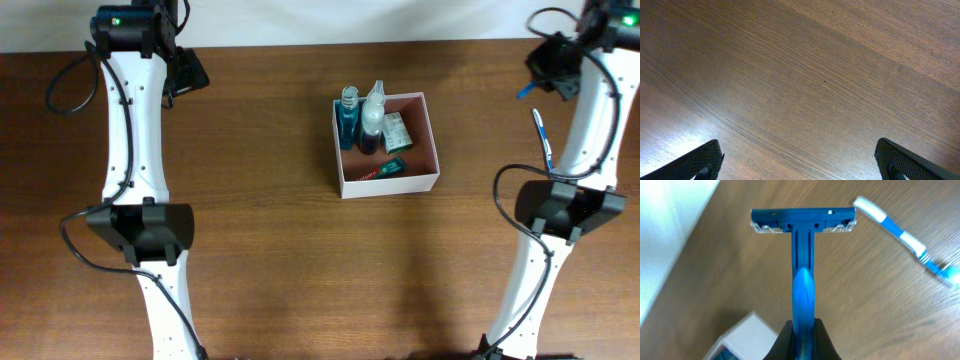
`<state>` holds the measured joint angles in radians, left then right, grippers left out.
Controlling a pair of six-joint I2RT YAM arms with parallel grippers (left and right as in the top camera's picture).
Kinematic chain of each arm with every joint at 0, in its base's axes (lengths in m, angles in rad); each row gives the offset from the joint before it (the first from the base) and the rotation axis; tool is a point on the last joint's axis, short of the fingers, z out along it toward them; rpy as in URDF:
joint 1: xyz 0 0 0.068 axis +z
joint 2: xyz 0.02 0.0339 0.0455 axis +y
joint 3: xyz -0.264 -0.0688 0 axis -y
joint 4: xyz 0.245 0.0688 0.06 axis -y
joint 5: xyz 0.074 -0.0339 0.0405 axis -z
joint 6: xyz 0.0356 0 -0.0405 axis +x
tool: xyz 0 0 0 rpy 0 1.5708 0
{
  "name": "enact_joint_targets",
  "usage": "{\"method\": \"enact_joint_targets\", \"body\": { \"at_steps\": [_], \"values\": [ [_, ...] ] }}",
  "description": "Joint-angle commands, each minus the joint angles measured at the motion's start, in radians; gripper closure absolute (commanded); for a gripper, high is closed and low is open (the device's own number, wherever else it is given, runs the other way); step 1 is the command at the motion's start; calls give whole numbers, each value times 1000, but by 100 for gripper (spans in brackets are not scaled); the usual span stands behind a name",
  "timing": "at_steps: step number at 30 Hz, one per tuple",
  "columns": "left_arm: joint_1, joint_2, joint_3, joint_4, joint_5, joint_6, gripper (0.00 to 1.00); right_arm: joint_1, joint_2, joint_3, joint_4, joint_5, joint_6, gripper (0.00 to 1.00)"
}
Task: Pack container
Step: 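Lift the razor and carry it left over the box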
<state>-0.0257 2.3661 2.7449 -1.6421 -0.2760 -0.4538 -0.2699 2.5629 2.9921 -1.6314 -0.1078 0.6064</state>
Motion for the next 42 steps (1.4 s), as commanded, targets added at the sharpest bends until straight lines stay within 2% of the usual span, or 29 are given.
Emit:
{"method": "enact_joint_targets", "body": {
  "at_steps": [1, 4, 10, 20, 25, 27, 42],
  "values": [
    [3, 5, -2, 0, 3, -9, 1, 64, -22, 24, -53, -21, -107, 96],
    [3, 5, -2, 0, 3, -9, 1, 111, -23, 23, -68, -62, -196, 96],
    [3, 5, -2, 0, 3, -9, 1, 212, -27, 22, -68, -76, -265, 96],
    [3, 5, -2, 0, 3, -9, 1, 314, -27, 7, -68, -76, -312, 95],
    [3, 5, -2, 0, 3, -9, 1, 336, -27, -47, -68, -88, -339, 94],
    [3, 5, -2, 0, 3, -9, 1, 341, -27, -61, -68, -102, -345, 91],
    [3, 5, -2, 0, 3, -9, 1, 407, -27, -195, -68, -93, -364, 91]
  ]
}}
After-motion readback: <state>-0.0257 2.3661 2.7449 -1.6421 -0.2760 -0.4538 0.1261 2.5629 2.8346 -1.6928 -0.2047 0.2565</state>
